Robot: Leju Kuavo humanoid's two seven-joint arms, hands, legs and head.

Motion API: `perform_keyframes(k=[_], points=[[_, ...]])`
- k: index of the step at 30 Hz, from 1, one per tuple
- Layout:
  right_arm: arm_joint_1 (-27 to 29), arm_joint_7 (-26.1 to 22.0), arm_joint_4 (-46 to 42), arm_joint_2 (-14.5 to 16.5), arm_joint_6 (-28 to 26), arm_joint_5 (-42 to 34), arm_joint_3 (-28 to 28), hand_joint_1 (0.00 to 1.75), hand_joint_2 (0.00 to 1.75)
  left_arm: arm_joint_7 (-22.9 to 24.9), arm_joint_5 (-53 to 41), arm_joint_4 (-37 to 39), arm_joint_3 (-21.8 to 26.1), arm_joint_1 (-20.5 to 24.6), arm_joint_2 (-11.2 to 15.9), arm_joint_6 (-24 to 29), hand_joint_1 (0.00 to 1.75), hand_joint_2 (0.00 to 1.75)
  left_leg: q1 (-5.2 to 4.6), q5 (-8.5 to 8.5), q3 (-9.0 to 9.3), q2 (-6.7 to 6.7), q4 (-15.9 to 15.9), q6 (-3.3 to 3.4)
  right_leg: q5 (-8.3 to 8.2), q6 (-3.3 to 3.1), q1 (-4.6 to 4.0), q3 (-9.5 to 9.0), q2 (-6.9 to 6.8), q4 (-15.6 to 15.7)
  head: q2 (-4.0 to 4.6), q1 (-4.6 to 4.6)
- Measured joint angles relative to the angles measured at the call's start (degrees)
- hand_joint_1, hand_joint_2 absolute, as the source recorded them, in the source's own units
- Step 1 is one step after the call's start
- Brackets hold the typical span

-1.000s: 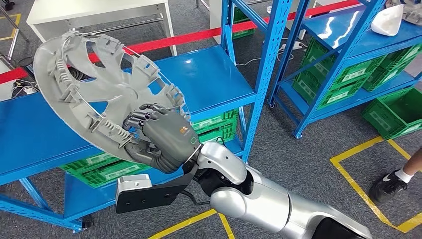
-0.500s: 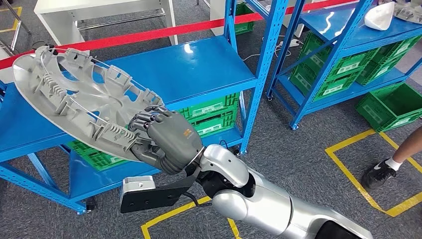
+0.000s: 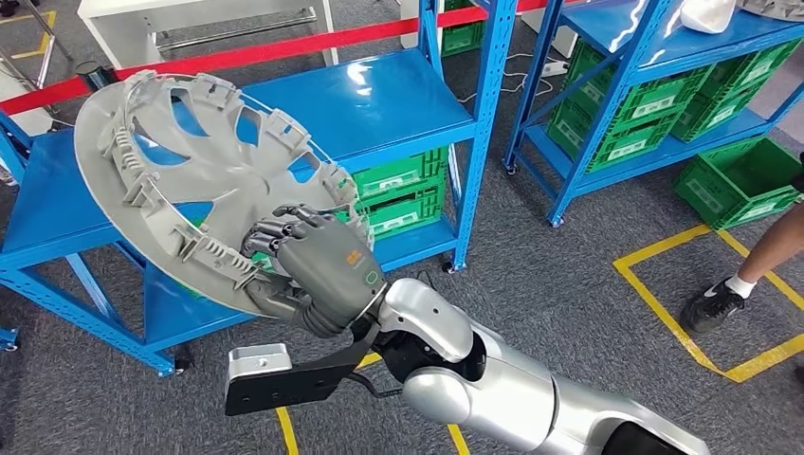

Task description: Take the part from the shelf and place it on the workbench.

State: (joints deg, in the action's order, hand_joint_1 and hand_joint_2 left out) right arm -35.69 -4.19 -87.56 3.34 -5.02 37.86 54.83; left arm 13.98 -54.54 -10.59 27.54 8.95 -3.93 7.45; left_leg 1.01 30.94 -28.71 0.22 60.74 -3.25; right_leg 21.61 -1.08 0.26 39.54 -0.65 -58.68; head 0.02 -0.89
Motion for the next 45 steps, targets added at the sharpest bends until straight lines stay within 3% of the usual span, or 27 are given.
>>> perform_keyframes(k=[2, 4, 5, 6, 8, 9, 10, 12, 13, 15, 17, 19, 20, 22, 24, 26, 28, 29, 31, 32, 34, 36, 39, 40, 42, 43, 45], points=[[-0.15, -0.43, 0.00, 0.18, 0.24, -0.22, 0.01, 1.75, 1.75, -0.33, 0.26, -0.08, 0.20, 0.00, 0.02, 0.22, 0.00, 1.75, -0.40, 1.33, 1.74, 0.10, -3.26, 1.05, -1.12, 0.72, 0.03, 0.15, -0.07, 0.08, 0.00, -0.05], [-0.29, -0.87, 0.02, 0.25, 0.54, -0.37, 0.03, 1.75, 1.75, -0.45, 0.49, -0.03, 0.54, -0.12, -0.02, 0.43, 0.00, 1.75, -0.39, 0.28, 0.81, -0.09, -3.02, 2.16, -1.58, 1.44, 0.14, 0.47, 0.02, 0.26, 0.00, -0.13], [-0.34, -0.99, 0.03, 0.25, 0.65, -0.40, 0.03, 1.75, 1.75, -0.46, 0.53, -0.02, 0.68, -0.18, -0.02, 0.49, 0.00, 1.75, -0.30, -0.43, 0.27, -0.22, -3.05, 2.68, -0.40, 1.79, 0.20, 0.93, 0.11, -0.43, 0.00, -0.10], [-0.37, -1.08, 0.04, 0.25, 0.73, -0.45, 0.03, 1.75, 1.75, -0.46, 0.57, -0.01, 0.77, -0.23, -0.01, 0.54, 0.00, 1.75, -0.19, -1.27, -0.48, -0.37, -3.11, 3.12, 2.11, 2.08, 0.24, 1.66, 0.20, -2.32, 0.00, -0.10], [-0.41, -1.17, 0.07, 0.25, 0.82, -0.56, 0.04, 1.75, 1.75, -0.46, 0.59, -0.03, 0.86, -0.24, 0.05, 0.65, 0.00, 1.75, -0.21, -2.89, -2.42, -0.47, -3.00, 3.56, 8.53, 2.51, 0.33, 3.29, 0.28, -9.11, 0.00, -0.07], [-0.41, -1.21, 0.11, 0.25, 0.85, -0.61, 0.04, 1.75, 1.75, -0.45, 0.59, -0.03, 0.90, -0.27, 0.05, 0.71, 0.00, 1.75, -0.25, -3.70, -3.57, -0.49, -2.89, 3.64, 10.45, 2.61, 0.34, 3.83, 0.29, -12.87, 0.00, -0.07], [-0.41, -1.26, 0.19, 0.25, 0.87, -0.66, 0.05, 1.75, 1.75, -0.44, 0.60, -0.03, 1.01, -0.30, 0.05, 0.77, 0.00, 1.75, -0.30, -4.47, -4.74, -0.49, -2.72, 3.61, 10.63, 2.61, 0.31, 3.78, 0.30, -15.51, 0.00, -0.07], [-0.44, -1.36, 0.31, 0.25, 0.89, -0.72, 0.06, 1.75, 1.75, -0.37, 0.60, -0.03, 1.29, -0.38, 0.05, 0.86, 0.00, 1.75, -0.38, -5.89, -7.05, -0.49, -2.29, 3.44, 7.98, 2.24, 0.19, 1.33, 0.35, -15.91, 0.00, -0.08], [-0.50, -1.39, 0.34, 0.27, 0.89, -0.73, 0.08, 1.75, 1.75, -0.33, 0.60, -0.03, 1.41, -0.38, 0.05, 0.87, 0.00, 1.75, -0.40, -6.55, -8.06, -0.47, -2.03, 3.32, 6.98, 1.84, 0.04, -1.44, 0.39, -13.27, 0.00, -0.08], [-0.65, -1.43, 0.34, 0.47, 0.90, -0.76, 0.12, 1.75, 1.75, -0.24, 0.59, -0.05, 1.48, -0.37, 0.01, 0.87, 0.00, 1.75, -0.53, -7.70, -9.41, -0.40, -1.65, 2.85, 8.38, 0.90, -0.39, -8.11, 0.45, -4.99, 0.00, -0.13], [-0.78, -1.50, 0.33, 0.74, 0.90, -0.78, 0.15, 1.75, 1.75, -0.17, 0.55, -0.06, 1.51, -0.34, -0.04, 0.87, 0.00, 1.75, -0.44, -8.96, -9.81, -0.36, -1.91, 2.13, 10.25, 0.24, -0.82, -11.39, 0.50, 0.29, 0.00, -0.04], [-0.89, -1.56, 0.37, 0.82, 0.90, -0.77, 0.18, 1.75, 1.75, -0.11, 0.52, -0.03, 1.61, -0.46, -0.02, 0.87, 0.00, 1.75, -0.26, -9.83, -10.05, -0.32, -2.53, 1.36, 9.16, -0.34, -0.80, -10.84, 0.42, 1.18, 0.00, 0.15], [-0.95, -1.56, 0.40, 0.83, 0.90, -0.76, 0.18, 1.75, 1.75, -0.08, 0.50, -0.01, 1.66, -0.56, 0.00, 0.87, 0.00, 1.75, -0.22, -8.95, -10.41, -0.30, -2.18, 1.01, 8.36, -0.76, -0.67, -10.32, 0.33, 1.39, 0.00, 0.15], [-1.00, -1.56, 0.48, 0.86, 0.94, -0.77, 0.19, 1.75, 1.75, 0.02, 0.44, 0.06, 1.72, -0.69, 0.03, 0.74, 0.00, 1.75, -0.13, -3.88, -11.83, -0.25, 1.99, 0.39, 6.71, -1.38, -0.44, -8.83, 0.19, 1.67, 0.00, -0.03], [-1.01, -1.56, 0.58, 0.88, 1.02, -0.79, 0.19, 1.75, 1.75, 0.11, 0.40, 0.10, 1.72, -0.68, 0.04, 0.58, 0.00, 1.75, -0.08, 1.20, -13.41, -0.25, 9.43, -0.12, 5.16, -1.54, -0.47, -6.87, 0.17, 1.57, 0.00, -0.15], [-1.01, -1.56, 0.72, 0.88, 1.15, -0.89, 0.20, 1.75, 1.75, 0.12, 0.37, 0.10, 1.72, -0.64, 0.09, 0.54, 0.00, 1.75, -0.07, 0.90, -13.03, -0.25, 13.95, -0.35, 3.67, -1.41, -0.48, -4.70, 0.14, 1.29, 0.00, -0.14], [-1.01, -1.54, 0.85, 0.87, 1.30, -1.04, 0.20, 1.75, 1.75, 0.09, 0.32, 0.08, 1.72, -0.61, 0.15, 0.52, 0.00, 1.75, -0.07, -2.25, -8.95, -0.25, 11.21, -0.37, 2.30, -1.09, -0.39, -2.57, 0.14, 0.81, 0.00, -0.15], [-1.01, -1.52, 0.89, 0.88, 1.36, -1.10, 0.19, 1.75, 1.75, 0.06, 0.28, 0.04, 1.72, -0.54, 0.17, 0.51, 0.00, 1.75, -0.13, -2.41, -5.45, -0.24, 7.26, -0.29, 1.72, -0.85, -0.41, -1.70, 0.16, 0.52, 0.00, -0.17], [-1.04, -1.47, 0.95, 0.88, 1.48, -1.15, 0.18, 1.75, 1.75, 0.00, 0.16, -0.08, 1.72, -0.31, 0.20, 0.50, 0.00, 1.75, -0.37, -0.35, 0.09, -0.16, -0.54, 0.43, 0.66, -0.27, -0.50, -0.72, 0.09, 0.06, 0.00, -0.12], [-1.06, -1.47, 0.97, 0.87, 1.52, -1.17, 0.17, 1.75, 1.75, -0.04, 0.12, -0.13, 1.72, -0.19, 0.19, 0.49, 0.00, 1.75, -0.56, 0.66, 1.27, -0.12, -2.66, 0.93, 0.11, 0.06, -0.52, -0.53, 0.02, 0.02, 0.00, -0.12], [-1.09, -1.52, 1.05, 0.84, 1.57, -1.20, 0.16, 1.75, 1.75, -0.10, 0.08, -0.12, 1.72, -0.09, 0.10, 0.46, 0.00, 1.75, -0.56, 0.20, 0.55, -0.24, -3.19, 2.12, -0.79, 0.73, -0.46, -0.25, -0.01, 0.10, 0.00, -0.15], [-1.14, -1.57, 1.11, 0.77, 1.57, -1.20, 0.15, 1.75, 1.75, -0.07, 0.08, -0.12, 1.72, -0.05, 0.03, 0.43, 0.00, 1.75, -0.38, -1.15, -0.58, -0.54, -3.22, 3.26, 1.84, 1.41, -0.35, 0.85, 0.26, -1.88, 0.00, -0.09], [-1.17, -1.58, 1.19, 0.61, 1.58, -1.20, 0.14, 1.75, 1.75, 0.00, 0.08, -0.16, 1.72, -0.01, 0.07, 0.42, 0.00, 1.75, -0.38, -3.57, -3.39, -0.78, -3.03, 3.90, 10.38, 2.16, -0.13, 3.60, 0.48, -12.27, 0.00, 0.02], [-1.15, -1.58, 1.24, 0.55, 1.58, -1.20, 0.14, 1.75, 1.75, 0.00, 0.08, -0.16, 1.73, -0.02, 0.07, 0.42, 0.00, 1.75, -0.39, -4.31, -4.48, -0.79, -2.86, 3.87, 11.34, 2.28, -0.10, 3.96, 0.48, -15.47, 0.00, 0.02], [-1.15, -1.59, 1.33, 0.45, 1.59, -1.20, 0.14, 1.75, 1.75, 0.01, 0.08, -0.16, 1.73, -0.03, 0.07, 0.42, 0.00, 1.75, -0.38, -5.66, -6.66, -0.83, -2.40, 3.68, 9.54, 2.25, -0.02, 2.18, 0.49, -16.87, 0.00, 0.03], [-1.16, -1.60, 1.35, 0.43, 1.60, -1.20, 0.14, 1.75, 1.75, 0.02, 0.08, -0.16, 1.73, -0.02, 0.07, 0.42, 0.00, 1.75, -0.38, -6.26, -7.66, -0.84, -2.11, 3.52, 8.16, 2.11, 0.01, -0.27, 0.49, -14.53, 0.00, 0.03], [-1.21, -1.62, 1.34, 0.46, 1.60, -1.20, 0.14, 1.75, 1.75, 0.03, 0.08, -0.20, 1.73, 0.00, 0.05, 0.42, 0.00, 1.75, -0.45, -7.30, -9.14, -0.75, -1.57, 3.07, 8.37, 1.55, -0.10, -6.91, 0.55, -6.25, 0.00, 0.02]])
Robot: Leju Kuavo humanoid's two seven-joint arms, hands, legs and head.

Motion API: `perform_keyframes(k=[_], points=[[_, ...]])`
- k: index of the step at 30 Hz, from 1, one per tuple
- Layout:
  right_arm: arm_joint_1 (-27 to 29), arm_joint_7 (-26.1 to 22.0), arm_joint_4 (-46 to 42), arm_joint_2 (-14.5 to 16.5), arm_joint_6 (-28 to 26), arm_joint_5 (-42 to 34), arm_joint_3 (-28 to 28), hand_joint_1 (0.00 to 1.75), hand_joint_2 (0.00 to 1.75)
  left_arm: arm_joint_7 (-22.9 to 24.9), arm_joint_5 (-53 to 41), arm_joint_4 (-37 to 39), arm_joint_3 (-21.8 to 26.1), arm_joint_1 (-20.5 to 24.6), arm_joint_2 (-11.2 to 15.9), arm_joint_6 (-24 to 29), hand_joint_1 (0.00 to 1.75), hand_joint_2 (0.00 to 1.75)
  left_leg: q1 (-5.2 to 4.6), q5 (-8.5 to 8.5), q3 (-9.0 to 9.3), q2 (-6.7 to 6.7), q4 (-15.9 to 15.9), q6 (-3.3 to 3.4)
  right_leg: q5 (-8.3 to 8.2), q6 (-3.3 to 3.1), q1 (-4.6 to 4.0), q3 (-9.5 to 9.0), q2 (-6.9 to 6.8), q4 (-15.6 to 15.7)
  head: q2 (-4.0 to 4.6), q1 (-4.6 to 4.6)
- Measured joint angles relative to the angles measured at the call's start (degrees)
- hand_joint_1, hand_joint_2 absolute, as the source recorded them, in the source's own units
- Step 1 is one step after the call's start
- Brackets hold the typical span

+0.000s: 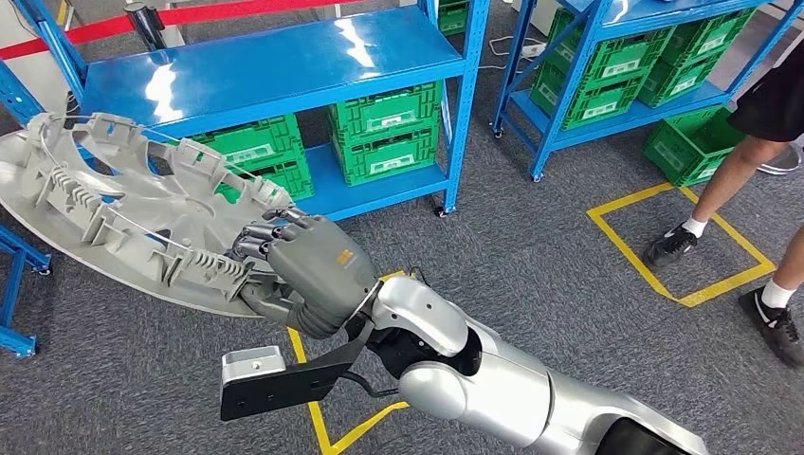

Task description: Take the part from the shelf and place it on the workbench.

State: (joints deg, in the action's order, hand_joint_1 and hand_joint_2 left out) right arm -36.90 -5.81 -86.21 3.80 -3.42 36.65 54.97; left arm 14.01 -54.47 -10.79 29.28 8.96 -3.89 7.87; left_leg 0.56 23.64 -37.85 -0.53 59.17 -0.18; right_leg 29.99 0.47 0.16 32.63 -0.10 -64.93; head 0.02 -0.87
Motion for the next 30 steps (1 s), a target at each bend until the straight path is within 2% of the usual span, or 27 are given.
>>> perform_keyframes(k=[1, 2, 3, 4, 5, 6, 7, 9, 10, 11, 12, 13, 14, 15, 16, 17, 18, 20, 21, 22, 24, 25, 26, 27, 28, 30], points=[[-0.02, -0.02, 0.00, 0.03, 0.01, 0.00, 0.01, 1.75, 1.75, 0.00, 0.00, -0.02, 0.00, 0.01, -0.01, 0.00, 0.00, 1.75, -0.03, -0.52, -0.37, 0.05, 0.10, -0.33, 0.92, -0.29, -0.12, -2.41, 0.03, 3.51, 0.00, 0.00], [-0.04, -0.03, 0.00, 0.07, 0.01, 0.00, 0.01, 1.75, 1.75, 0.00, 0.00, -0.03, 0.00, 0.01, -0.01, 0.00, 0.00, 1.75, -0.04, -1.09, -0.56, 0.09, 0.01, -0.71, 1.75, -0.59, -0.29, -3.71, 0.06, 5.76, 0.00, 0.05], [-0.06, -0.04, 0.01, 0.09, 0.01, 0.00, 0.01, 1.75, 1.75, 0.00, 0.00, -0.03, 0.00, -0.01, -0.01, -0.01, 0.00, 1.75, 0.00, -1.74, -0.65, 0.11, -0.27, -1.12, 1.80, -0.92, -0.47, -3.91, 0.07, 6.74, 0.00, 0.10], [-0.07, -0.04, 0.02, 0.09, 0.01, 0.01, 0.01, 1.75, 1.75, 0.01, 0.00, -0.01, 0.01, -0.07, 0.00, -0.01, 0.00, 1.75, 0.12, -2.28, -0.76, 0.13, -0.57, -1.52, 1.15, -1.32, -0.41, -3.40, 0.00, 6.89, 0.00, 0.17], [-0.10, -0.04, 0.03, 0.09, 0.02, 0.01, 0.01, 1.75, 1.75, 0.02, 0.00, 0.01, 0.01, -0.15, 0.02, -0.02, 0.00, 1.75, 0.20, -1.98, -1.09, 0.19, -0.49, -1.85, 0.40, -1.79, -0.35, -2.87, -0.09, 7.12, 0.00, 0.20], [-0.11, -0.03, 0.04, 0.10, 0.02, 0.01, 0.01, 1.75, 1.75, 0.03, 0.00, 0.04, 0.01, -0.23, 0.02, -0.02, 0.00, 1.75, 0.25, -0.54, -1.63, 0.27, 0.39, -2.12, -0.43, -2.23, -0.22, -2.22, -0.18, 7.35, 0.00, 0.14], [-0.12, -0.03, 0.05, 0.10, 0.03, 0.01, 0.02, 1.75, 1.75, 0.04, 0.00, 0.07, 0.02, -0.29, 0.02, -0.04, 0.00, 1.75, 0.29, 2.05, -2.40, 0.34, 2.52, -2.35, -1.31, -2.56, -0.07, -1.43, -0.27, 7.53, 0.00, 0.07], [-0.10, -0.02, 0.07, 0.10, 0.03, 0.00, 0.02, 1.75, 1.75, 0.02, -0.01, 0.09, 0.02, -0.28, 0.00, -0.08, 0.00, 1.75, 0.31, 8.00, -4.03, 0.39, 9.59, -2.73, -2.89, -2.82, -0.15, 0.35, -0.31, 7.48, 0.00, -0.05], [-0.06, -0.02, 0.09, 0.10, 0.03, 0.00, 0.02, 1.75, 1.75, 0.00, -0.02, 0.10, 0.02, -0.26, 0.00, -0.13, 0.00, 1.75, 0.33, 9.46, -4.38, 0.39, 13.12, -2.88, -3.68, -2.82, -0.21, 1.34, -0.32, 7.42, 0.00, -0.05], [-0.01, -0.03, 0.11, 0.09, 0.03, 0.00, 0.02, 1.75, 1.75, -0.03, -0.04, 0.09, 0.01, -0.24, 0.01, -0.21, 0.00, 1.75, 0.33, 9.42, -4.09, 0.39, 15.31, -2.94, -4.44, -2.78, -0.26, 2.36, -0.33, 7.34, 0.00, -0.05], [0.02, -0.05, 0.13, 0.08, 0.03, 0.00, 0.02, 1.75, 1.75, -0.07, -0.05, 0.09, 0.01, -0.21, 0.02, -0.32, 0.00, 1.75, 0.33, 8.22, -2.96, 0.39, 15.71, -2.94, -5.13, -2.70, -0.28, 3.35, -0.33, 7.27, 0.00, -0.06], [0.03, -0.10, 0.14, 0.07, -0.01, 0.02, 0.02, 1.75, 1.75, -0.24, -0.07, 0.07, 0.01, -0.20, 0.03, -0.51, 0.00, 1.75, 0.32, 6.59, -0.90, 0.38, 14.16, -2.86, -5.74, -2.57, -0.28, 4.28, -0.33, 7.20, 0.00, -0.06], [0.03, -0.20, 0.14, 0.07, -0.09, 0.08, 0.02, 1.75, 1.75, -0.58, -0.11, 0.04, 0.01, -0.16, 0.05, -0.81, 0.00, 1.75, 0.32, 5.63, 2.06, 0.33, 10.82, -2.69, -6.30, -2.40, -0.28, 5.03, -0.35, 7.10, 0.00, -0.07], [0.03, -0.36, 0.13, 0.06, -0.28, 0.25, 0.02, 1.75, 1.75, -1.03, -0.17, 0.00, 0.01, -0.07, 0.07, -1.11, 0.00, 1.75, 0.18, 5.86, 5.61, 0.06, 6.12, -2.47, -6.75, -2.20, -0.35, 5.63, -0.46, 6.94, 0.00, -0.07], [0.07, -0.55, 0.13, 0.03, -0.56, 0.54, 0.02, 1.75, 1.75, -1.53, -0.26, -0.04, 0.01, 0.06, 0.08, -1.43, 0.00, 1.75, 0.04, 6.75, 8.37, -0.20, 2.05, -2.09, -7.21, -1.95, -0.43, 5.98, -0.62, 6.83, 0.00, -0.05], [0.11, -0.80, 0.12, -0.02, -0.87, 0.88, 0.02, 1.75, 1.75, -1.96, -0.42, -0.08, 0.01, 0.22, 0.07, -1.67, 0.00, 1.75, -0.12, 7.83, 10.22, -0.35, -0.95, -1.68, -7.64, -1.66, -0.46, 6.15, -0.85, 6.76, 0.00, -0.07], [0.15, -1.03, 0.12, -0.08, -1.19, 1.23, 0.02, 1.75, 1.75, -2.21, -0.58, -0.09, 0.01, 0.35, 0.05, -1.80, 0.00, 1.75, -0.31, 8.49, 10.94, -0.39, -2.54, -1.25, -8.02, -1.35, -0.46, 6.20, -1.14, 6.76, 0.00, -0.07], [0.21, -1.36, 0.12, -0.20, -1.56, 1.76, 0.02, 1.75, 1.75, -2.44, -0.88, -0.08, 0.01, 0.42, -0.03, -1.99, 0.00, 1.75, -0.25, 7.90, 10.54, 0.12, -2.67, -0.33, -8.25, -0.58, -0.31, 6.39, -1.35, 6.59, 0.00, -0.11], [0.23, -1.43, 0.12, -0.25, -1.63, 1.93, 0.02, 1.75, 1.75, -2.47, -0.98, -0.08, 0.01, 0.41, -0.04, -2.06, 0.00, 1.75, -0.17, 7.41, 10.33, 0.34, -2.70, 0.09, -7.33, -0.17, -0.24, 6.87, -1.15, 5.49, 0.00, -0.08], [0.27, -1.48, 0.12, -0.34, -1.66, 2.07, 0.02, 1.75, 1.75, -2.49, -1.07, -0.08, 0.01, 0.41, -0.04, -2.14, 0.00, 1.75, -0.06, 6.87, 10.03, 0.56, -2.73, 0.44, -5.61, 0.21, -0.17, 7.85, -0.84, 3.15, 0.00, -0.06], [0.57, -1.53, 0.12, -0.55, -1.67, 2.27, 0.02, 1.75, 1.75, -2.46, -1.19, -0.09, 0.01, 0.45, -0.03, -2.28, 0.00, 1.75, 0.00, 6.01, 8.98, 1.16, -2.54, 0.75, -0.93, 0.73, 0.03, 10.81, -0.34, -4.63, 0.00, -0.03], [0.79, -1.53, 0.12, -0.66, -1.67, 2.37, 0.02, 1.75, 1.75, -2.40, -1.25, -0.08, 0.01, 0.44, -0.05, -2.35, 0.00, 1.75, 0.02, 5.69, 8.39, 1.55, -2.35, 0.71, 0.73, 0.85, 0.10, 12.10, -0.30, -8.28, 0.00, -0.03], [1.01, -1.53, 0.12, -0.75, -1.65, 2.47, 0.02, 1.75, 1.75, -2.31, -1.32, -0.07, 0.01, 0.41, -0.09, -2.43, 0.00, 1.75, 0.05, 5.47, 7.83, 2.03, -2.10, 0.61, 1.40, 0.90, 0.16, 12.54, -0.26, -10.27, 0.00, -0.03], [1.16, -1.53, 0.12, -0.81, -1.62, 2.61, 0.02, 1.75, 1.75, -2.22, -1.40, -0.05, 0.01, 0.38, -0.13, -2.45, 0.00, 1.75, 0.11, 5.32, 7.33, 2.55, -1.80, 0.49, 1.03, 0.90, 0.23, 11.85, -0.19, -9.98, 0.00, -0.03], [1.24, -1.54, 0.12, -0.85, -1.59, 2.79, 0.02, 1.75, 1.75, -2.16, -1.53, -0.04, 0.01, 0.38, -0.15, -2.46, 0.00, 1.75, 0.21, 5.24, 6.91, 3.12, -1.47, 0.35, -0.18, 0.86, 0.32, 9.97, 0.03, -7.36, 0.00, -0.02], [1.28, -1.60, 0.12, -0.91, -1.52, 3.13, 0.02, 1.75, 1.75, -2.11, -1.78, -0.05, 0.01, 0.51, -0.20, -2.47, 0.00, 1.75, 0.36, 5.22, 6.10, 4.29, -0.72, -0.10, -2.40, 0.69, 0.67, 5.11, 2.24, 0.65, 0.00, -0.03]])
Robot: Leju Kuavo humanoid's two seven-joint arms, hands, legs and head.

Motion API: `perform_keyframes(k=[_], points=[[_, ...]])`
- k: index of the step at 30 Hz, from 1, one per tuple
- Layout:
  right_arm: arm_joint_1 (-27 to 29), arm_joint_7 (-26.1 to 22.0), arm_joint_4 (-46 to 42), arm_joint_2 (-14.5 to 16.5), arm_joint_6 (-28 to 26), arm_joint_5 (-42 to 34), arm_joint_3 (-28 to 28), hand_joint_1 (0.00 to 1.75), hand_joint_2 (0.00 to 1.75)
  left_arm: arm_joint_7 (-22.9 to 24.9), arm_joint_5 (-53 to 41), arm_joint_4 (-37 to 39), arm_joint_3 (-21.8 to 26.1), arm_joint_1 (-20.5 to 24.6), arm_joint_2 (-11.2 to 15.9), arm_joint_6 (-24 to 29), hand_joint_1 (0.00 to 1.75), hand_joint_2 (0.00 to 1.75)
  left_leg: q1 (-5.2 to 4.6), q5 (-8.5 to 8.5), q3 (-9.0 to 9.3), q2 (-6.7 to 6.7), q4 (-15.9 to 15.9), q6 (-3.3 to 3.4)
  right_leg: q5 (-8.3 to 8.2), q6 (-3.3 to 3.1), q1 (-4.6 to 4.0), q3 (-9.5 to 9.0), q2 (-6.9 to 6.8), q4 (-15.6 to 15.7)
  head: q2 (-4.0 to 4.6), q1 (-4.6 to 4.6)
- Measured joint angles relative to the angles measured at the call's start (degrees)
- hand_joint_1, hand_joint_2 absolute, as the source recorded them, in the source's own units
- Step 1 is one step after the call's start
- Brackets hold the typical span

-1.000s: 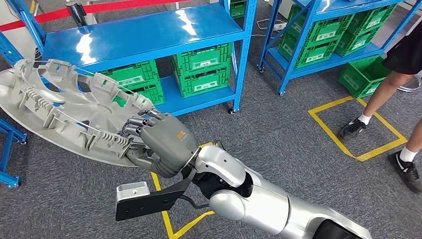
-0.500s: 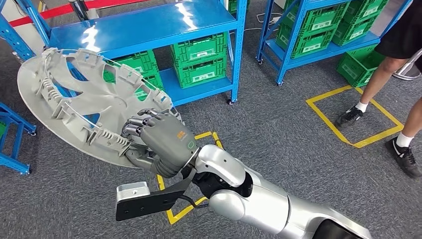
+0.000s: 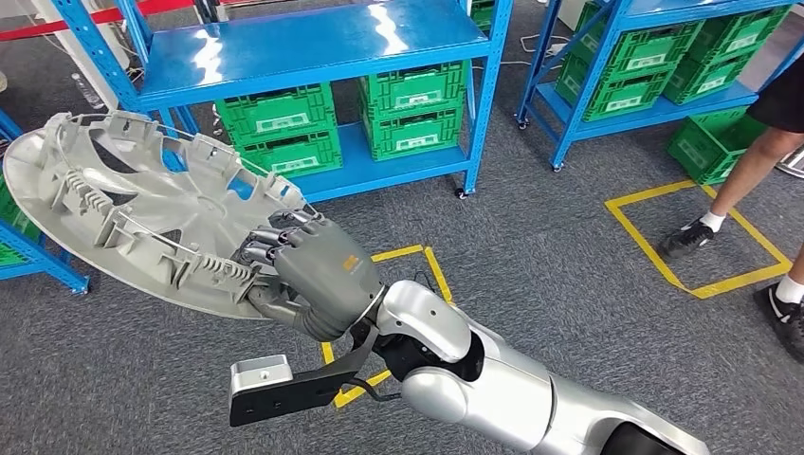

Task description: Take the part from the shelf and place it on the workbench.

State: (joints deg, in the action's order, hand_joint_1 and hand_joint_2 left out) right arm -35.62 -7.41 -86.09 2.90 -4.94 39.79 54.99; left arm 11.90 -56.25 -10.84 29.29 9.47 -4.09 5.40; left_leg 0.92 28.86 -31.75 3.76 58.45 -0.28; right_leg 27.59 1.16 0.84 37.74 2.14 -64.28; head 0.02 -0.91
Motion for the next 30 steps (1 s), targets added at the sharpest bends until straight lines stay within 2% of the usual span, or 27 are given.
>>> perform_keyframes(k=[1, 2, 3, 4, 5, 7, 8, 9, 10, 11, 12, 13, 14, 15, 16, 17, 18, 20, 21, 22, 24, 25, 26, 27, 28, 29, 30], points=[[0.01, -0.07, 0.00, -0.05, 0.02, 0.14, -0.02, 1.75, 1.75, 0.01, -0.10, -0.01, 0.00, 0.14, -0.01, 0.00, 0.00, 1.75, 0.04, -0.05, -0.46, 0.58, 0.30, -0.35, -0.45, -0.14, 0.15, -1.57, 1.15, 2.81, 0.00, -0.01], [0.04, -0.12, 0.00, -0.12, 0.03, 0.25, -0.04, 1.75, 1.75, 0.01, -0.15, -0.01, 0.00, 0.25, -0.03, 0.00, 0.00, 1.75, 0.13, -0.17, -0.90, 1.13, 0.46, -0.77, -0.39, -0.33, 0.21, -2.26, 2.00, 4.22, 0.00, -0.02], [0.09, -0.17, 0.00, -0.18, 0.05, 0.33, -0.06, 1.75, 1.75, 0.01, -0.19, -0.01, 0.00, 0.32, -0.04, 0.00, 0.00, 1.75, 0.24, -0.38, -1.25, 1.69, 0.43, -1.23, -0.25, -0.61, 0.12, -2.31, 2.06, 4.40, 0.00, -0.03], [0.13, -0.22, -0.01, -0.22, 0.09, 0.41, -0.08, 1.75, 1.75, 0.01, -0.21, 0.01, 0.00, 0.33, -0.03, 0.00, 0.00, 1.75, 0.38, -0.60, -1.46, 2.31, 0.25, -1.70, -0.37, -0.99, 0.07, -2.27, 1.45, 4.55, 0.00, -0.02], [0.16, -0.22, -0.01, -0.23, 0.12, 0.45, -0.09, 1.75, 1.75, 0.00, -0.22, 0.02, 0.00, 0.31, -0.03, 0.00, 0.00, 1.75, 0.48, -0.62, -1.66, 2.17, 0.23, -2.08, -0.53, -1.42, 0.04, -2.36, 0.73, 4.82, 0.00, -0.02], [0.17, -0.25, -0.02, -0.23, 0.19, 0.50, -0.09, 1.75, 1.75, -0.01, -0.23, 0.02, 0.00, 0.38, -0.05, 0.00, 0.00, 1.75, 0.33, 0.84, -3.02, -0.10, 2.53, -2.65, -0.87, -2.28, 0.12, -2.59, -0.81, 5.44, 0.00, -0.31], [0.18, -0.26, -0.01, -0.24, 0.21, 0.55, -0.10, 1.75, 1.75, -0.02, -0.23, 0.02, 0.00, 0.45, -0.09, 0.00, 0.00, 1.75, 0.25, 2.36, -4.41, -1.70, 5.39, -2.81, -0.94, -2.57, 0.07, -2.63, -1.58, 5.58, 0.00, -0.45], [0.21, -0.28, -0.01, -0.26, 0.22, 0.61, -0.11, 1.75, 1.75, -0.03, -0.23, 0.02, 0.00, 0.51, -0.12, 0.00, 0.00, 1.75, 0.21, 4.08, -6.14, -2.74, 9.08, -2.96, -0.94, -2.77, -0.03, -2.62, -2.31, 5.62, 0.00, -0.59], [0.29, -0.29, -0.01, -0.29, 0.22, 0.67, -0.13, 1.75, 1.75, -0.04, -0.23, 0.03, 0.00, 0.52, -0.15, 0.00, 0.00, 1.75, 0.22, 5.42, -7.79, -3.15, 12.72, -3.07, -0.92, -2.85, -0.14, -2.60, -3.08, 5.61, 0.00, -0.58], [0.39, -0.28, 0.00, -0.32, 0.24, 0.72, -0.13, 1.75, 1.75, -0.05, -0.23, 0.03, 0.00, 0.48, -0.16, -0.01, 0.00, 1.75, 0.23, 5.94, -8.83, -3.33, 15.09, -3.12, -0.89, -2.91, -0.24, -2.59, -3.83, 5.59, 0.00, -0.59], [0.49, -0.27, 0.00, -0.33, 0.27, 0.77, -0.13, 1.75, 1.75, -0.05, -0.23, 0.04, 0.00, 0.43, -0.17, -0.01, 0.00, 1.75, 0.22, 5.40, -8.87, -3.44, 15.39, -3.09, -0.87, -2.94, -0.32, -2.59, -4.53, 5.56, 0.00, -0.59], [0.56, -0.24, 0.00, -0.34, 0.33, 0.83, -0.13, 1.75, 1.75, -0.06, -0.23, 0.04, 0.00, 0.38, -0.17, -0.02, 0.00, 1.75, 0.19, 3.87, -7.73, -3.69, 13.33, -2.96, -0.85, -2.94, -0.39, -2.60, -5.19, 5.50, 0.00, -0.60], [0.59, -0.20, -0.01, -0.34, 0.40, 0.90, -0.13, 1.75, 1.75, -0.07, -0.23, 0.03, 0.00, 0.39, -0.17, -0.02, 0.00, 1.75, 0.10, 1.86, -5.73, -4.33, 9.56, -2.74, -0.83, -2.93, -0.45, -2.61, -5.78, 5.43, 0.00, -0.60], [0.58, -0.16, -0.01, -0.34, 0.46, 1.01, -0.14, 1.75, 1.75, -0.10, -0.23, 0.02, 0.00, 0.46, -0.18, -0.02, 0.00, 1.75, -0.18, 0.43, -3.65, -5.75, 5.49, -2.43, -0.82, -2.88, -0.56, -2.61, -6.33, 5.36, 0.00, -0.60], [0.56, -0.10, -0.02, -0.34, 0.52, 1.11, -0.17, 1.75, 1.75, -0.15, -0.23, 0.01, 0.00, 0.59, -0.20, -0.02, 0.00, 1.75, -0.50, -0.56, -2.05, -6.92, 2.30, -2.01, -0.82, -2.74, -0.70, -2.56, -6.82, 5.30, 0.00, -0.59], [0.54, -0.03, -0.02, -0.33, 0.57, 1.20, -0.21, 1.75, 1.75, -0.20, -0.23, 0.00, 0.00, 0.70, -0.23, -0.02, 0.00, 1.75, -0.82, -0.94, -1.27, -7.73, 0.48, -1.60, -0.87, -2.56, -0.85, -2.51, -7.30, 5.26, 0.00, -0.58], [0.54, 0.05, -0.02, -0.32, 0.63, 1.27, -0.25, 1.75, 1.75, -0.25, -0.23, 0.00, 0.00, 0.76, -0.26, -0.02, 0.00, 1.75, -1.08, -0.87, -1.19, -7.98, -0.14, -1.23, -0.95, -2.34, -0.97, -2.48, -7.81, 5.28, 0.00, -0.57], [0.53, 0.22, -0.03, -0.30, 0.75, 1.36, -0.29, 1.75, 1.75, -0.28, -0.23, 0.01, 0.00, 0.69, -0.31, -0.02, 0.00, 1.75, -0.94, -1.43, -1.47, -6.60, -0.38, -0.53, -0.95, -1.75, -1.00, -2.48, -8.60, 5.28, 0.00, -0.59], [0.53, 0.27, -0.04, -0.30, 0.80, 1.40, -0.30, 1.75, 1.75, -0.27, -0.24, 0.01, 0.00, 0.66, -0.34, -0.02, 0.00, 1.75, -0.75, -1.74, -1.56, -5.97, -0.55, -0.18, -0.46, -1.41, -0.92, -2.31, -7.93, 4.78, 0.00, -0.59], [0.52, 0.29, -0.05, -0.30, 0.82, 1.46, -0.32, 1.75, 1.75, -0.29, -0.26, -0.01, 0.00, 0.69, -0.36, -0.02, 0.00, 1.75, -0.54, -2.07, -1.63, -5.35, -0.74, 0.18, 0.64, -1.10, -0.81, -1.73, -6.68, 3.34, 0.00, -0.57], [0.58, 0.32, -0.05, -0.38, 0.83, 1.67, -0.41, 1.75, 1.75, -0.37, -0.30, -0.05, 0.00, 0.89, -0.43, -0.03, 0.00, 1.75, -0.36, -2.51, -2.01, -4.08, -0.83, 0.65, 4.37, -0.70, -0.58, 0.93, -3.57, -2.96, 0.00, -0.52], [0.62, 0.33, -0.05, -0.45, 0.84, 1.77, -0.45, 1.75, 1.75, -0.42, -0.32, -0.07, 0.00, 0.96, -0.47, -0.03, 0.00, 1.75, -0.35, -2.64, -2.26, -3.36, -0.75, 0.75, 6.18, -0.62, -0.53, 2.63, -2.83, -6.92, 0.00, -0.50], [0.67, 0.36, -0.04, -0.53, 0.85, 1.84, -0.48, 1.75, 1.75, -0.44, -0.32, -0.06, 0.00, 0.98, -0.53, -0.04, 0.00, 1.75, -0.33, -2.74, -2.50, -2.59, -0.63, 0.75, 7.22, -0.57, -0.50, 3.85, -2.52, -9.86, 0.00, -0.51], [0.70, 0.36, -0.04, -0.59, 0.87, 1.87, -0.48, 1.75, 1.75, -0.43, -0.32, -0.05, 0.00, 0.94, -0.58, -0.04, 0.00, 1.75, -0.29, -2.83, -2.73, -1.74, -0.43, 0.68, 7.19, -0.57, -0.46, 4.13, -2.39, -10.85, 0.00, -0.50], [0.73, 0.37, -0.04, -0.61, 0.91, 1.87, -0.47, 1.75, 1.75, -0.43, -0.32, -0.05, 0.00, 0.90, -0.60, -0.04, 0.00, 1.75, -0.21, -2.89, -2.94, -0.90, -0.19, 0.56, 6.11, -0.59, -0.37, 3.25, -2.24, -9.50, 0.00, -0.50], [0.72, 0.37, -0.04, -0.62, 0.93, 1.87, -0.47, 1.75, 1.75, -0.43, -0.32, -0.04, 0.00, 0.89, -0.61, -0.04, 0.00, 1.75, -0.11, -2.91, -3.13, -0.08, 0.09, 0.39, 4.38, -0.61, -0.23, 1.37, -1.80, -6.19, 0.00, -0.50], [0.71, 0.36, -0.04, -0.63, 0.96, 1.88, -0.47, 1.75, 1.75, -0.43, -0.32, -0.05, 0.00, 0.91, -0.61, -0.04, 0.00, 1.75, 0.00, -2.89, -3.38, 0.72, 0.41, 0.13, 3.05, -0.60, 0.05, -0.81, -0.42, -2.25, 0.00, -0.51]])
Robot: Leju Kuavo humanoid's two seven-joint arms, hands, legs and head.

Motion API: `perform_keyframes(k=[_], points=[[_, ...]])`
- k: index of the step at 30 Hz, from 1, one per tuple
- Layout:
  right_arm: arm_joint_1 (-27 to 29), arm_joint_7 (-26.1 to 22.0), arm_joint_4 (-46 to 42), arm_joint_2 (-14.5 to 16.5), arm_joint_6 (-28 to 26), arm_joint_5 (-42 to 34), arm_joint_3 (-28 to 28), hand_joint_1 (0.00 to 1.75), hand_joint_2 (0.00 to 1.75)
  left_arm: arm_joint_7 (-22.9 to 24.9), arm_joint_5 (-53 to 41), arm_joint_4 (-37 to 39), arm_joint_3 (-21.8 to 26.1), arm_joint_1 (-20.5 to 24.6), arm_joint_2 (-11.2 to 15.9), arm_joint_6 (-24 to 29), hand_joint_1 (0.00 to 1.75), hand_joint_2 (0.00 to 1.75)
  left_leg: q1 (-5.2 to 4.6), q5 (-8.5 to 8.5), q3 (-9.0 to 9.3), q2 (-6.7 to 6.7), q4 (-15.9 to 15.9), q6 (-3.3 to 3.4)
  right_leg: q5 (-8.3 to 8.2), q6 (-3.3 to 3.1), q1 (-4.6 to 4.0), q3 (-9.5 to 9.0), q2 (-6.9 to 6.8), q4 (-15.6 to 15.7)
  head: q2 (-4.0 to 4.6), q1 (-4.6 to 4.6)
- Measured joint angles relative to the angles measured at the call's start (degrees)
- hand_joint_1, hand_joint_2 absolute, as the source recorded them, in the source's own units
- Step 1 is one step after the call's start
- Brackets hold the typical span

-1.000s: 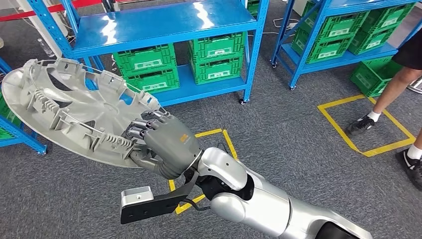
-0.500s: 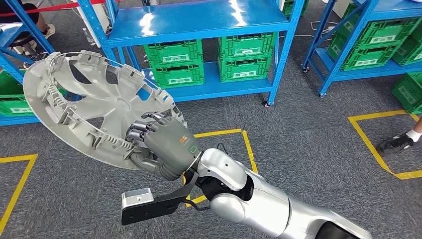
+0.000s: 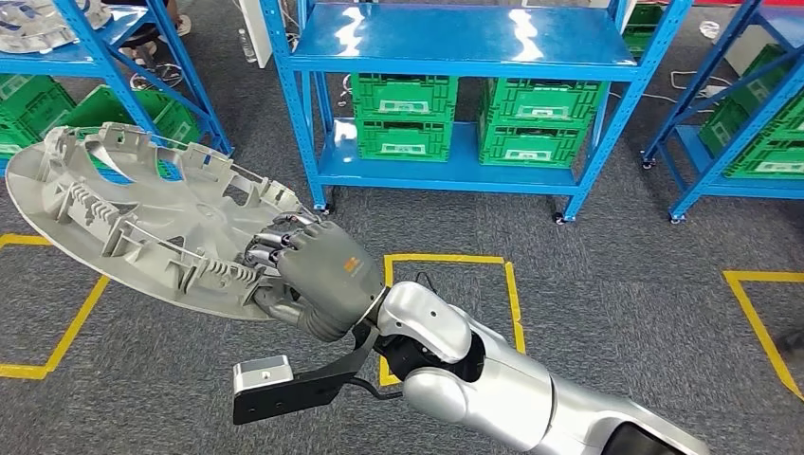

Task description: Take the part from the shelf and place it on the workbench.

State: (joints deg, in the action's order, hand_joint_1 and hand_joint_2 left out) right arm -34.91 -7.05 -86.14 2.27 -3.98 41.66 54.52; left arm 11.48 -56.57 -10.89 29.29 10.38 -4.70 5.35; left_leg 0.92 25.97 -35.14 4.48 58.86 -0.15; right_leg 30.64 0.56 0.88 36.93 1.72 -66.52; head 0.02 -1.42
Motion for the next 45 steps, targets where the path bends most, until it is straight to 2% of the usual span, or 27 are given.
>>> perform_keyframes(k=[2, 3, 5, 7, 9, 11, 12, 13, 14, 16, 18, 20, 22, 23, 25, 27, 28, 29, 31, 33, 35, 36, 38, 40, 42, 43, 45], points=[[-0.02, -0.04, 0.00, -0.01, 0.00, 0.05, -0.01, 1.75, 1.75, 0.00, -0.01, -0.02, 0.00, 0.09, 0.01, 0.00, 0.00, 1.75, 0.07, -0.03, -0.63, 1.44, 0.58, -0.81, -1.33, -0.10, 0.31, -2.72, 2.19, 5.29, 0.00, -0.03], [-0.02, -0.03, 0.00, -0.01, 0.00, 0.10, -0.01, 1.75, 1.75, -0.01, -0.04, -0.03, 0.00, 0.07, 0.02, -0.02, 0.00, 1.75, 0.12, -0.16, -0.91, 2.05, 0.63, -1.30, -1.24, -0.30, 0.28, -3.03, 2.75, 6.09, 0.00, -0.04], [-0.03, 0.07, 0.00, 0.04, 0.01, 0.26, -0.01, 1.75, 1.75, -0.01, -0.20, -0.02, 0.00, -0.07, 0.08, -0.11, 0.00, 1.75, 0.32, -0.57, -1.27, 3.13, 0.29, -2.16, -1.60, -1.01, 0.11, -3.03, 1.53, 6.32, 0.00, -0.04], [-0.09, 0.31, -0.01, 0.20, 0.02, 0.49, -0.01, 1.75, 1.75, -0.01, -0.48, 0.00, -0.01, -0.15, 0.08, -0.33, 0.00, 1.75, 0.17, 0.18, -2.09, 1.38, 1.46, -2.72, -1.97, -1.84, 0.23, -3.21, 0.09, 6.75, 0.00, -0.32], [-0.13, 0.65, -0.02, 0.33, 0.02, 0.86, -0.01, 1.75, 1.75, 0.02, -0.84, 0.01, -0.04, 0.05, 0.03, -0.57, 0.00, 1.75, -0.04, 3.24, -4.54, -2.26, 6.94, -3.06, -2.11, -2.38, 0.16, -3.28, -1.53, 6.99, 0.00, -0.69], [-0.06, 0.96, -0.02, 0.34, 0.04, 1.23, 0.00, 1.75, 1.75, 0.07, -1.08, 0.02, -0.07, 0.26, 0.01, -0.79, 0.00, 1.75, 0.02, 6.34, -7.51, -3.90, 13.99, -3.26, -2.07, -2.56, -0.06, -3.22, -3.19, 6.98, 0.00, -0.78], [-0.01, 1.09, -0.02, 0.34, 0.07, 1.33, 0.02, 1.75, 1.75, 0.10, -1.10, 0.02, -0.08, 0.30, 0.01, -0.87, 0.00, 1.75, 0.03, 6.63, -7.98, -4.14, 15.52, -3.25, -2.05, -2.59, -0.13, -3.21, -4.01, 6.98, 0.00, -0.79], [0.01, 1.18, -0.04, 0.36, 0.09, 1.39, 0.03, 1.75, 1.75, 0.08, -1.11, 0.02, -0.09, 0.29, 0.03, -0.94, 0.00, 1.75, 0.01, 5.88, -7.30, -4.32, 14.81, -3.15, -2.03, -2.60, -0.19, -3.22, -4.78, 6.97, 0.00, -0.79], [-0.02, 1.24, -0.08, 0.38, 0.11, 1.41, 0.04, 1.75, 1.75, 0.01, -1.10, 0.01, -0.09, 0.28, 0.09, -0.96, 0.00, 1.75, -0.04, 4.32, -5.51, -4.71, 11.90, -2.97, -2.00, -2.58, -0.24, -3.27, -5.49, 6.97, 0.00, -0.79], [-0.18, 1.28, -0.26, 0.48, 0.11, 1.46, 0.04, 1.75, 1.75, -0.34, -1.05, -0.03, -0.09, 0.35, 0.20, -0.92, 0.00, 1.75, -0.51, 1.66, -1.00, -7.14, 3.89, -2.32, -1.87, -2.40, -0.49, -3.42, -6.73, 6.96, 0.00, -0.78], [-0.51, 1.25, -0.40, 0.55, 0.11, 1.42, 0.06, 1.75, 1.75, -0.73, -1.00, -0.05, -0.09, 0.44, 0.24, -0.85, 0.00, 1.75, -1.11, 1.01, 0.93, -8.65, 0.03, -1.58, -1.81, -1.97, -0.80, -3.51, -7.78, 6.98, 0.00, -0.76], [-0.94, 1.16, -0.44, 0.59, 0.11, 1.12, 0.15, 1.75, 1.75, -0.98, -0.88, -0.04, -0.09, 0.20, 0.26, -0.75, 0.00, 1.75, -1.21, 0.83, 0.77, -7.47, -0.22, -0.99, -1.79, -1.36, -0.95, -3.67, -8.90, 7.14, 0.00, -0.74], [-1.33, 1.08, -0.45, 0.73, 0.12, 0.54, 0.27, 1.75, 1.75, -1.19, -0.66, -0.02, -0.08, -0.28, 0.31, -0.58, 0.00, 1.75, -0.84, 0.37, 0.81, -6.13, -0.66, -0.36, -0.84, -0.68, -0.78, -3.42, -7.45, 6.17, 0.00, -0.72], [-1.49, 1.03, -0.45, 0.79, 0.11, 0.26, 0.35, 1.75, 1.75, -1.33, -0.53, -0.02, -0.07, -0.44, 0.36, -0.51, 0.00, 1.75, -0.63, 0.11, 0.83, -5.52, -0.89, -0.01, 0.40, -0.43, -0.68, -2.62, -5.82, 4.30, 0.00, -0.67], [-1.68, 0.87, -0.39, 0.79, 0.07, -0.35, 0.59, 1.75, 1.75, -1.74, -0.13, -0.02, -0.06, -0.72, 0.44, -0.46, 0.00, 1.75, -0.47, -0.16, 0.55, -4.15, -0.95, 0.40, 4.07, -0.22, -0.50, 0.81, -2.68, -3.00, 0.00, -0.56], [-1.69, 0.78, -0.27, 0.75, 0.02, -0.86, 0.99, 1.75, 1.75, -2.25, 0.25, -0.01, -0.02, -1.29, 0.50, -0.42, 0.00, 1.75, -0.45, -0.24, 0.28, -2.49, -0.80, 0.47, 5.91, -0.18, -0.46, 3.84, -1.91, -9.11, 0.00, -0.49], [-1.70, 0.76, -0.22, 0.75, 0.01, -1.13, 1.26, 1.75, 1.75, -2.45, 0.39, 0.00, 0.02, -1.69, 0.55, -0.36, 0.00, 1.75, -0.41, -0.25, 0.23, -1.62, -0.66, 0.42, 5.08, -0.21, -0.41, 3.80, -1.80, -8.94, 0.00, -0.48], [-1.72, 0.74, -0.20, 0.75, 0.00, -1.32, 1.54, 1.75, 1.75, -2.62, 0.53, 0.01, 0.05, -2.04, 0.61, -0.25, 0.00, 1.75, -0.35, -0.23, 0.19, -0.73, -0.47, 0.32, 3.32, -0.27, -0.33, 2.66, -1.58, -6.55, 0.00, -0.46], [-1.94, 0.67, -0.19, 0.75, -0.04, -1.56, 2.06, 1.75, 1.75, -2.96, 0.82, 0.02, 0.13, -2.39, 0.70, 0.00, 0.00, 1.75, -0.27, -0.11, -0.09, 1.01, 0.11, -0.16, -0.20, -0.39, -0.05, -1.21, 0.24, 1.45, 0.00, -0.46], [-2.30, 0.53, -0.22, 0.78, -0.13, -1.59, 2.39, 1.75, 1.75, -3.21, 1.02, 0.01, 0.27, -2.43, 0.80, 0.18, 0.00, 1.75, -0.21, -0.13, -0.61, 2.46, 0.45, -1.00, -1.14, -0.68, 0.06, -3.25, 1.80, 5.85, 0.00, -0.48], [-2.68, 0.45, -0.24, 0.86, -0.19, -1.61, 2.65, 1.75, 1.75, -3.34, 1.17, 0.02, 0.47, -2.74, 0.95, 0.25, 0.00, 1.75, 0.03, -0.45, -1.02, 3.62, 0.15, -1.98, -1.10, -1.39, -0.12, -3.43, 1.26, 6.25, 0.00, -0.48], [-2.90, 0.46, -0.24, 0.95, -0.19, -1.66, 2.81, 1.75, 1.75, -3.43, 1.22, 0.03, 0.55, -2.99, 1.07, 0.28, 0.00, 1.75, 0.12, -0.53, -1.17, 3.35, 0.12, -2.34, -1.31, -1.86, -0.14, -3.58, 0.61, 6.47, 0.00, -0.49], [-3.32, 0.49, -0.26, 1.16, -0.21, -1.74, 3.09, 1.75, 1.75, -3.64, 1.25, 0.05, 0.62, -3.22, 1.33, 0.35, 0.00, 1.75, -0.04, 0.74, -2.34, 0.45, 2.22, -2.92, -1.69, -2.70, -0.02, -3.90, -0.73, 6.97, 0.00, -0.83], [-3.58, 0.67, -0.28, 1.27, -0.28, -1.74, 3.20, 1.75, 1.75, -3.75, 1.12, 0.05, 0.63, -2.98, 1.48, 0.37, 0.00, 1.75, -0.14, 4.12, -5.28, -3.05, 8.63, -3.32, -1.73, -3.10, -0.15, -3.96, -2.20, 7.13, 0.00, -1.14], [-3.70, 0.98, -0.28, 1.27, -0.31, -1.67, 3.31, 1.75, 1.75, -3.77, 0.94, 0.05, 0.63, -2.76, 1.60, 0.34, 0.00, 1.75, -0.03, 6.51, -8.21, -4.02, 15.05, -3.60, -1.60, -3.24, -0.28, -3.97, -3.86, 7.12, 0.00, -1.14], [-3.72, 1.10, -0.28, 1.28, -0.31, -1.65, 3.38, 1.75, 1.75, -3.73, 0.90, 0.05, 0.63, -2.74, 1.68, 0.31, 0.00, 1.75, 0.00, 6.26, -8.37, -4.19, 15.68, -3.64, -1.53, -3.25, -0.31, -4.01, -4.65, 7.12, 0.00, -1.15], [-3.80, 1.21, -0.28, 1.32, -0.31, -1.62, 3.50, 1.75, 1.75, -3.66, 0.90, 0.04, 0.63, -2.72, 1.89, 0.25, 0.00, 1.75, -0.05, 3.10, -5.24, -5.11, 10.20, -3.43, -1.32, -3.11, -0.34, -4.24, -6.04, 7.11, 0.00, -1.16]])
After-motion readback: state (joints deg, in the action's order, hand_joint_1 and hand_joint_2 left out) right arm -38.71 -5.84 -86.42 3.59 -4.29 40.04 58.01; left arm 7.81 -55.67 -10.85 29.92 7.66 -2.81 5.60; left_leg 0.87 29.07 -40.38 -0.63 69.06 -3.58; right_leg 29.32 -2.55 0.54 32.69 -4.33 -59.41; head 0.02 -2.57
